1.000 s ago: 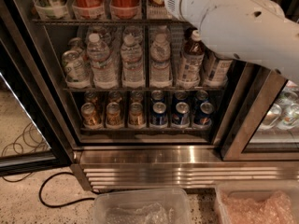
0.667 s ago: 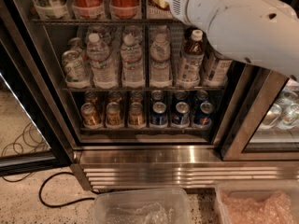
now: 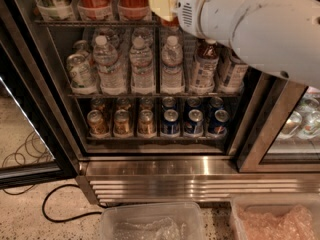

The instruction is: Pick coke can from top shelf of fridge

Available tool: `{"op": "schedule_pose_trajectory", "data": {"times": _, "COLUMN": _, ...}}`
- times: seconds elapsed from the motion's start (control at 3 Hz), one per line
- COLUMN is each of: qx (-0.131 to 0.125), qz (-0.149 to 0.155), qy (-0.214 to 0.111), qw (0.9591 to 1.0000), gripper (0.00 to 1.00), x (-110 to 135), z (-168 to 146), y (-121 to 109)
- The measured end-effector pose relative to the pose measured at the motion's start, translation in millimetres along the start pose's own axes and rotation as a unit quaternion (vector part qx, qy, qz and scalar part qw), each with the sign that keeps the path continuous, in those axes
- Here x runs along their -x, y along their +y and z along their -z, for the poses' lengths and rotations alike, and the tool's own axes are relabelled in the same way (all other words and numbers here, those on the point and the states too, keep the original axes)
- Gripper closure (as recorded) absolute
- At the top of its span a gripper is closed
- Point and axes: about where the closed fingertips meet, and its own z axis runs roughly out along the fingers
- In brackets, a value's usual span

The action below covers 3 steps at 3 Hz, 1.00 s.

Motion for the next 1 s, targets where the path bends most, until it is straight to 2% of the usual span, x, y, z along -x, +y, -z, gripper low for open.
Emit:
{"op": "schedule_pose_trajectory", "data": {"times": 0.33, "qx": 0.05, "qz": -0.028, "qy": 0.034, "qw": 0.9978, "gripper": 1.0, "x": -17, "z": 31, "y": 24}}
{"op": "schedule_pose_trajectory", "data": {"times": 0.67, "qx": 0.123, "qz": -0.042, "qy": 0.039, "qw": 0.9908, "gripper": 1.0, "x": -20, "z": 62, "y": 36}}
{"op": "schedule_pose_trajectory", "data": {"times": 1.0, "qx": 0.19, "qz": -0.059, "qy": 0.048, "qw": 0.9788, "gripper": 1.0, "x": -32, "z": 52, "y": 44}}
